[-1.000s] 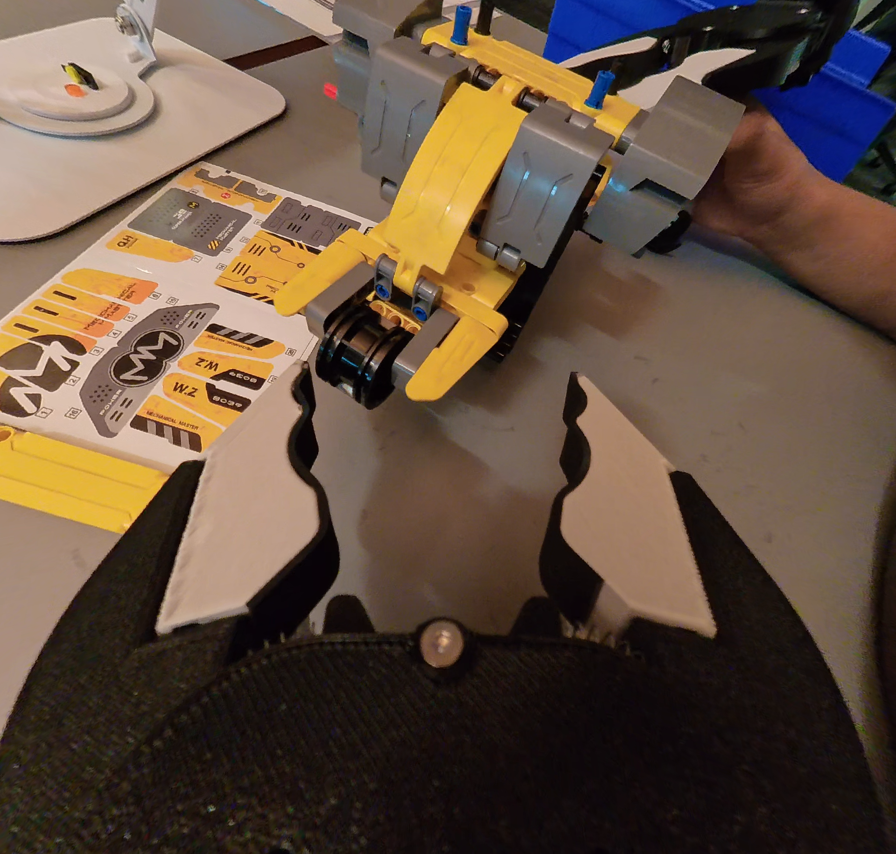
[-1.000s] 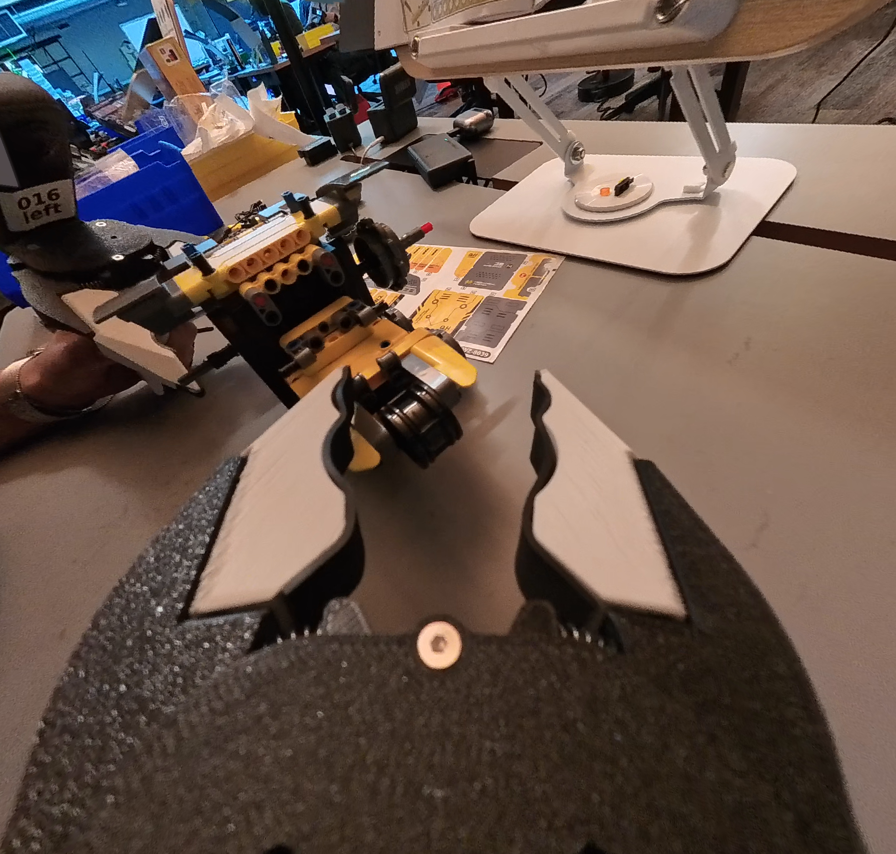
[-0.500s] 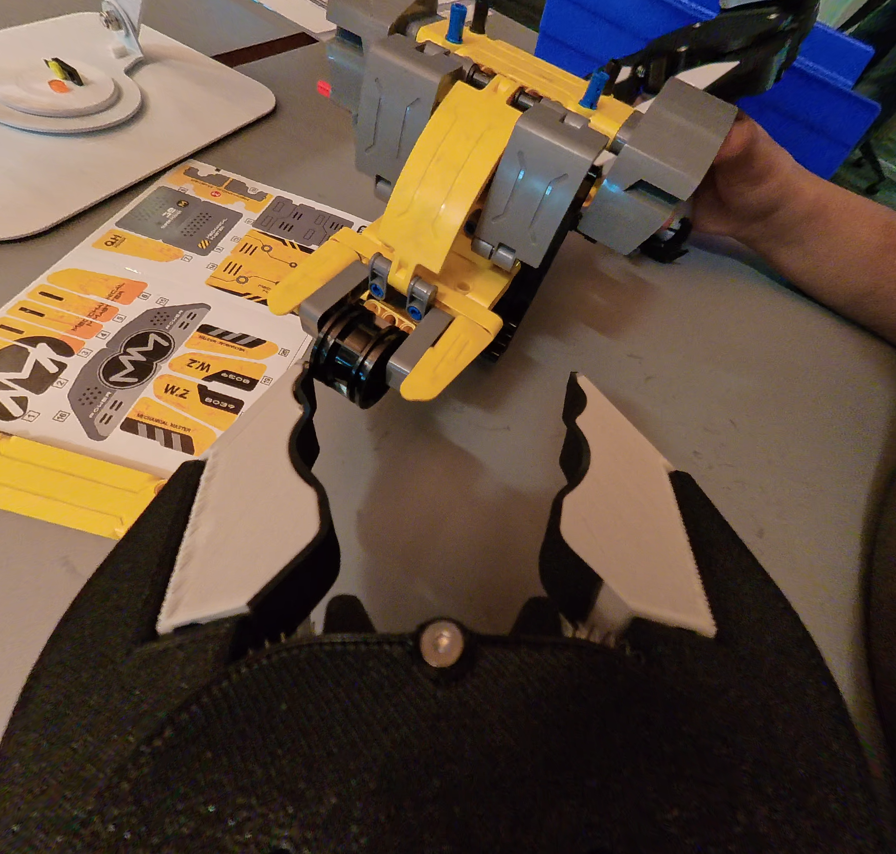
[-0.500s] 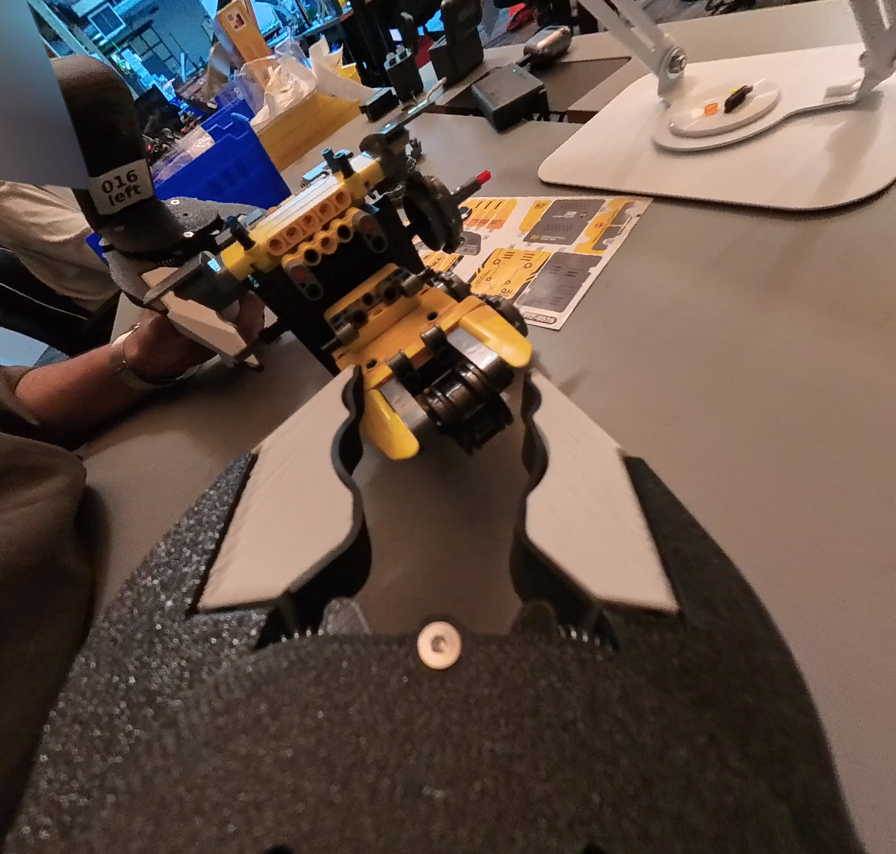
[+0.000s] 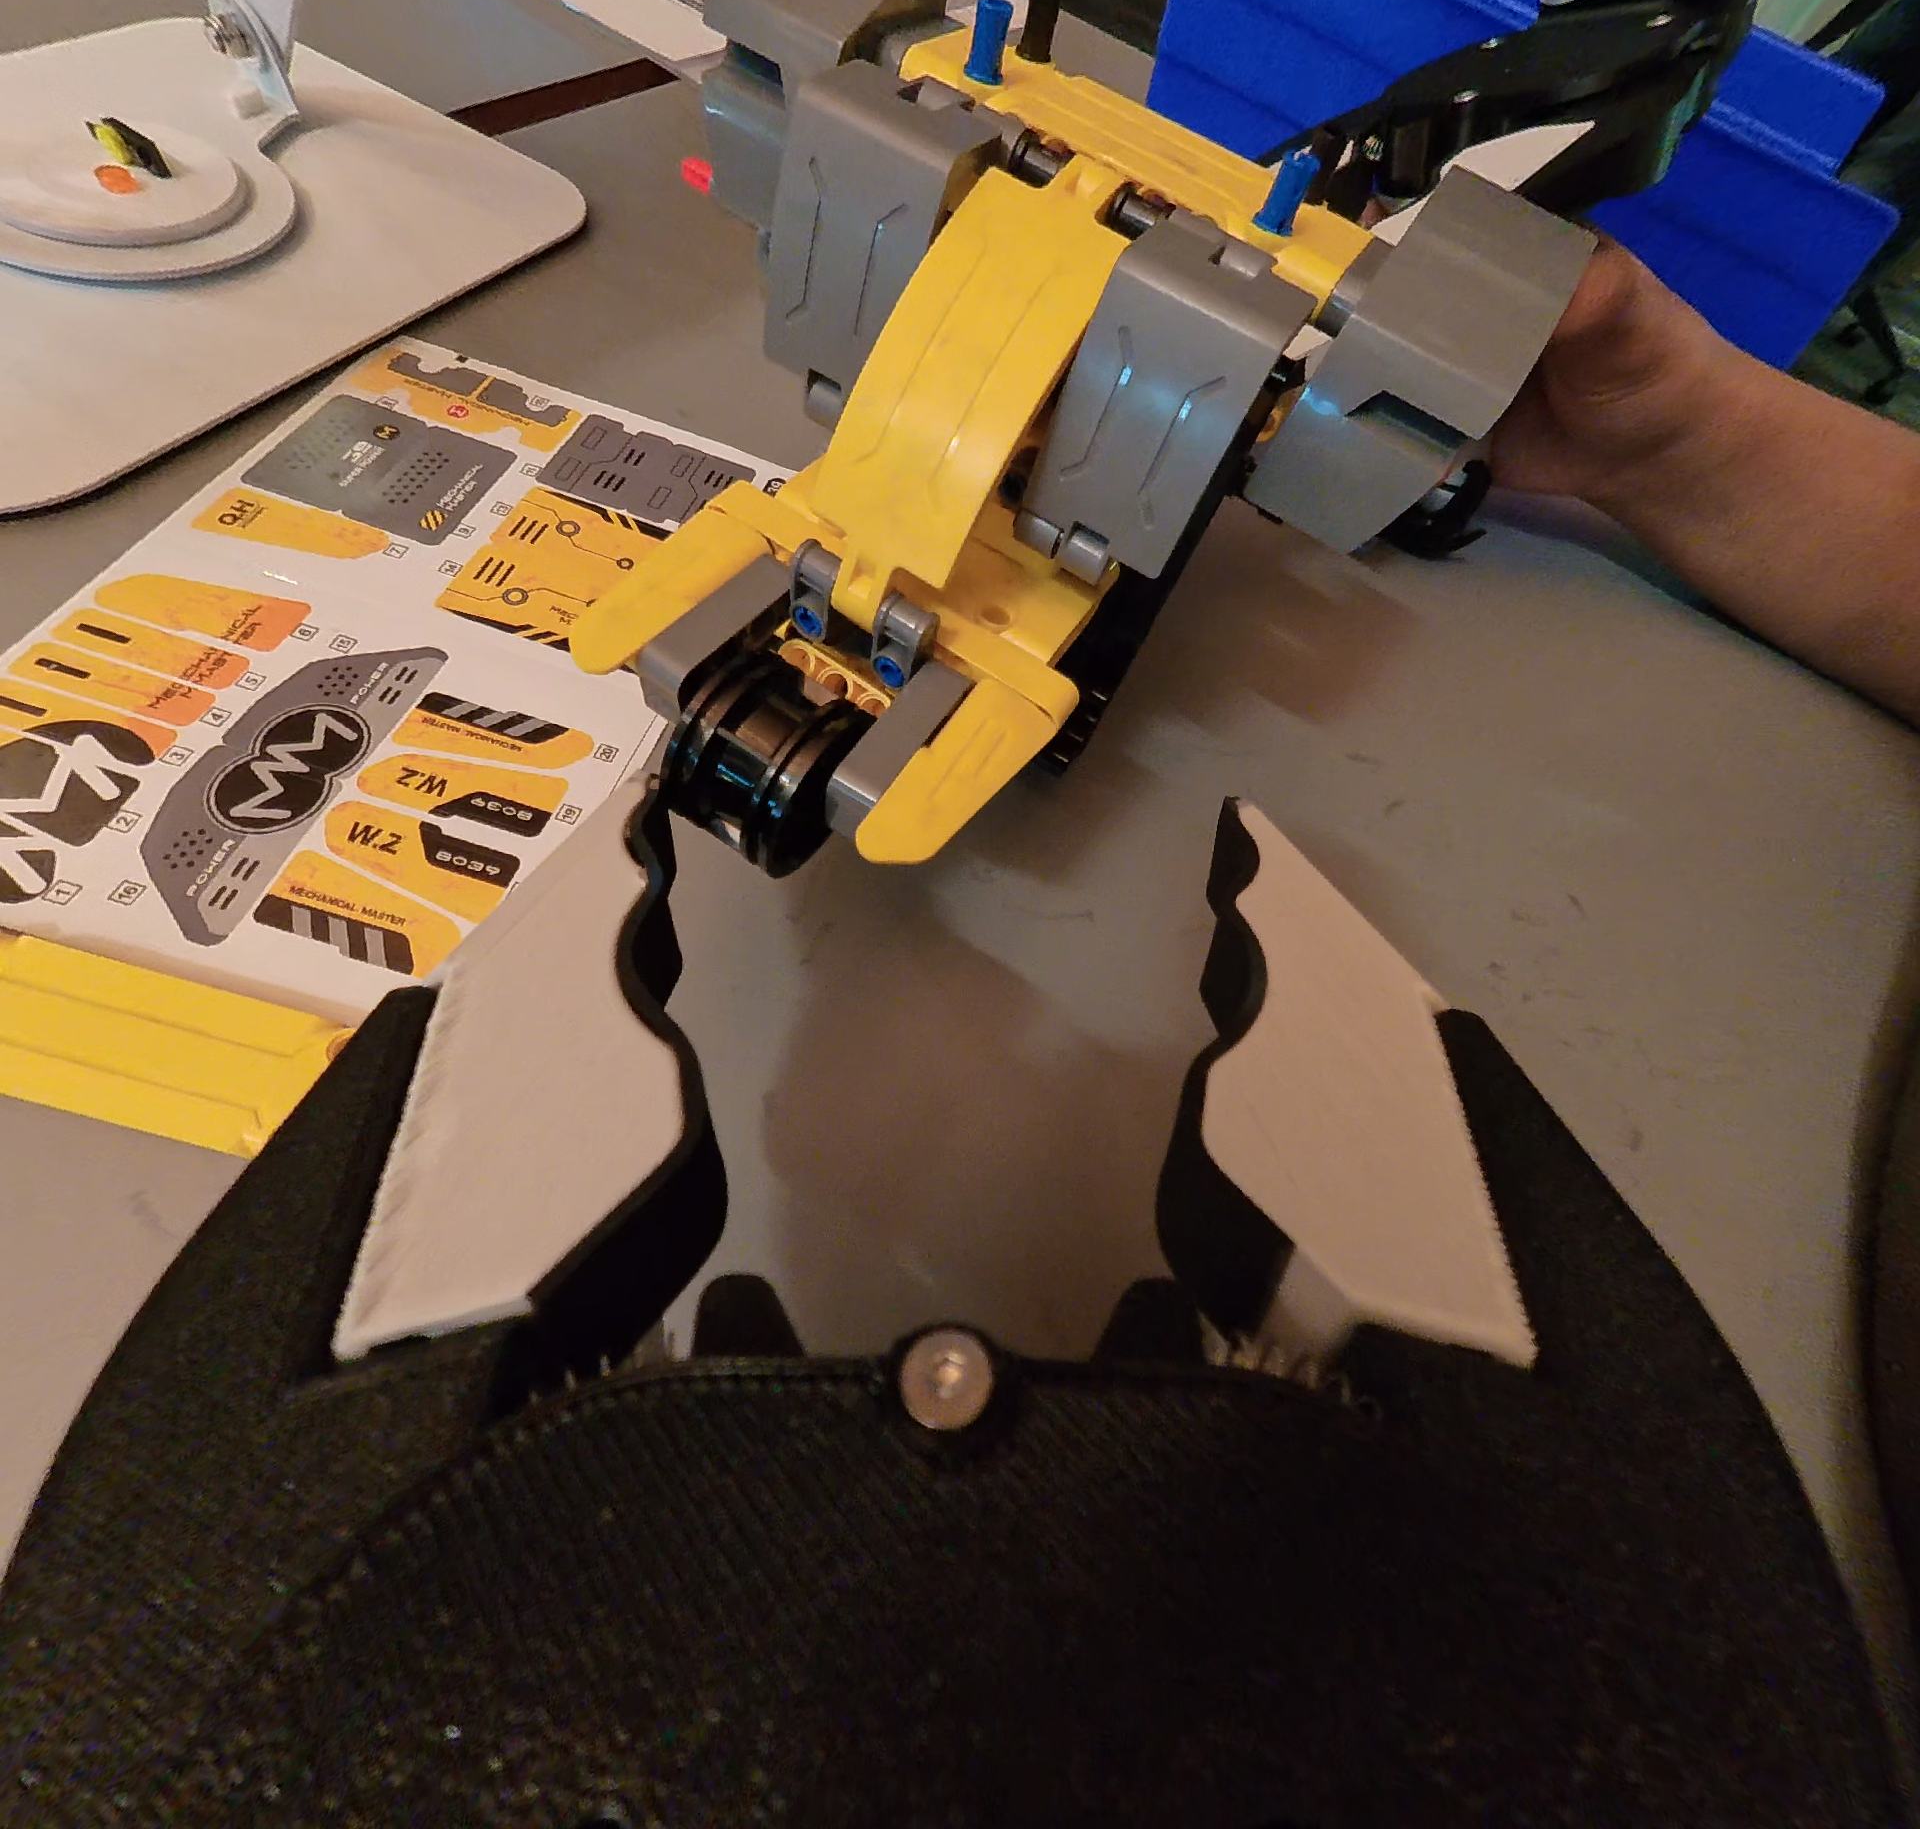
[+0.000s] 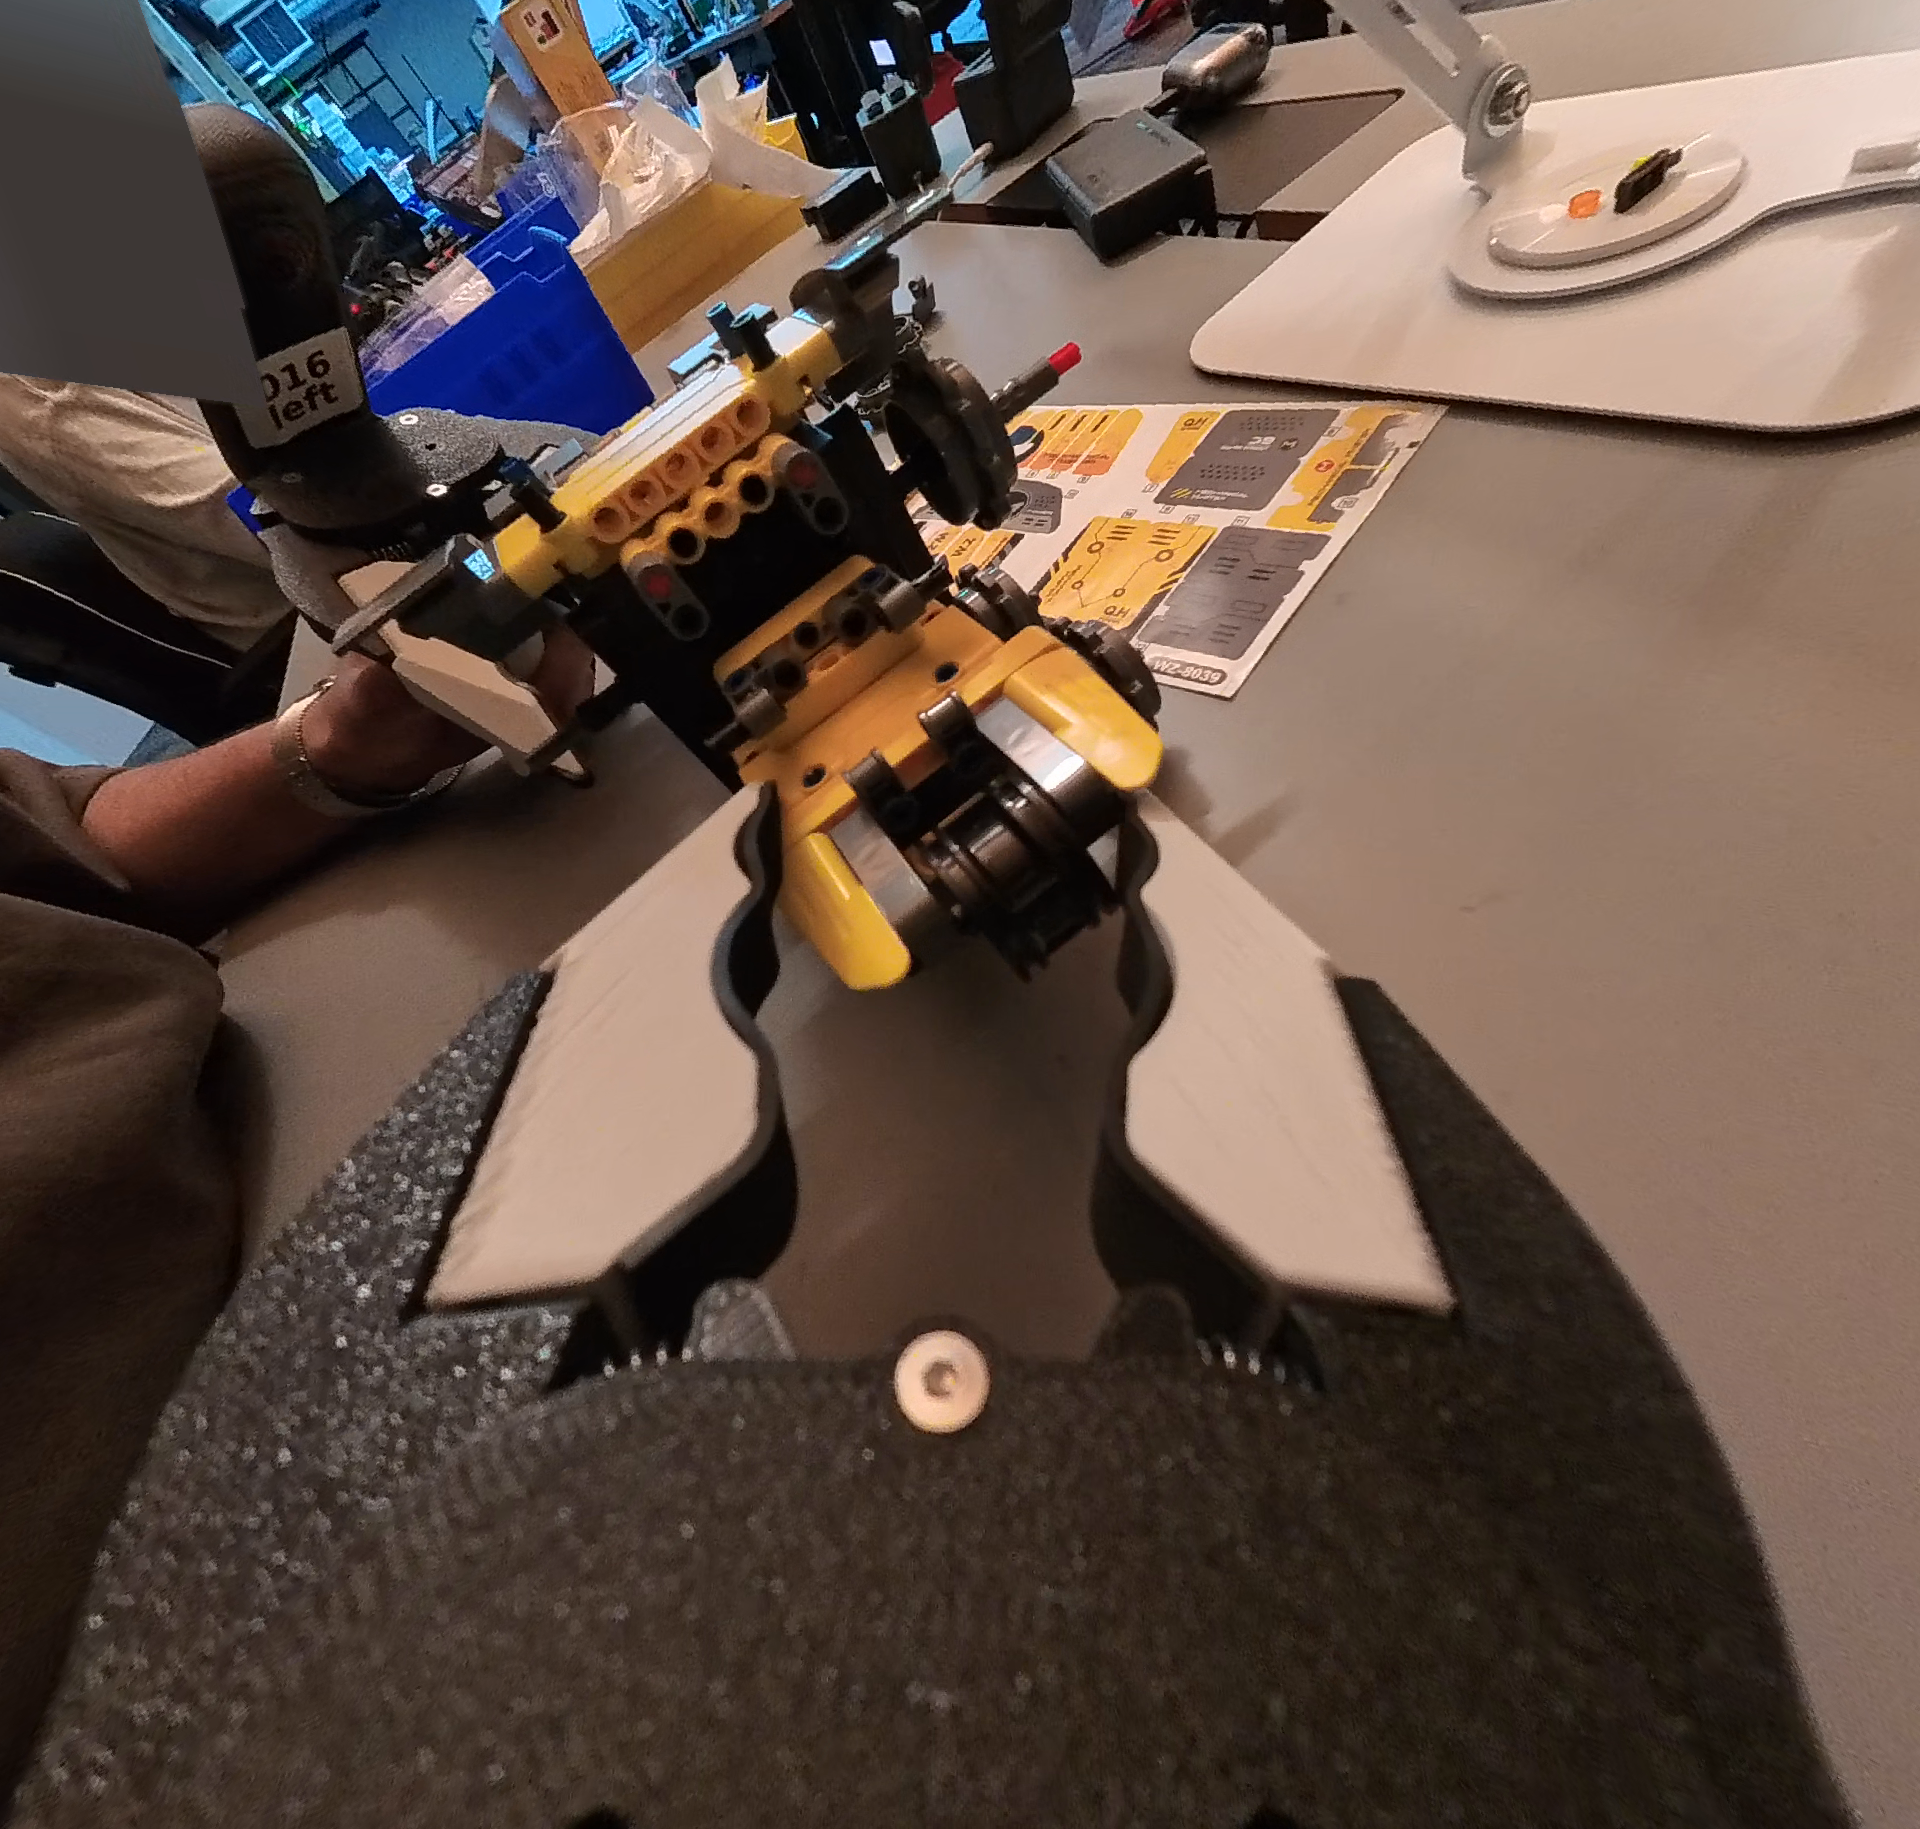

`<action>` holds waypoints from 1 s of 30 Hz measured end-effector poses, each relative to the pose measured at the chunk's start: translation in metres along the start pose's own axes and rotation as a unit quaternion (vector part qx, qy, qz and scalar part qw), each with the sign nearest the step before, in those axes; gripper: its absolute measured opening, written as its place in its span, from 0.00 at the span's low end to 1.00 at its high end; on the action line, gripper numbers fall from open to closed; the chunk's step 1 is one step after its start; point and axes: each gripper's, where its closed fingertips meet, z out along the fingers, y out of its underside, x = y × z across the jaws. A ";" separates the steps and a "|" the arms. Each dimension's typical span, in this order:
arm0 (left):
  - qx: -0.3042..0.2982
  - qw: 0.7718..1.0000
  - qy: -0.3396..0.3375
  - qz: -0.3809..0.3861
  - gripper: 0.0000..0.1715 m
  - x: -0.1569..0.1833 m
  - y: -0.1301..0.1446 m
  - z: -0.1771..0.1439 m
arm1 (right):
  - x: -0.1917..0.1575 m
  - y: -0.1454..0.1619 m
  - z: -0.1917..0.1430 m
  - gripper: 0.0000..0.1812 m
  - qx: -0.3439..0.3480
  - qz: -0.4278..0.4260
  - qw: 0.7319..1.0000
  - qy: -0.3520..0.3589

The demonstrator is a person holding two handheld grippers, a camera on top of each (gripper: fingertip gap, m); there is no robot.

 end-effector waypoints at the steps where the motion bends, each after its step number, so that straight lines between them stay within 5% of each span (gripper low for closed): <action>1: 0.000 1.000 0.000 0.000 0.59 0.000 0.000 0.000 | 0.000 0.000 0.000 0.35 0.000 0.000 1.000 0.000; 30: 0.024 0.998 0.050 -0.044 0.58 0.007 -0.006 -0.004 | -0.001 0.002 -0.001 0.36 -0.006 0.012 1.000 -0.007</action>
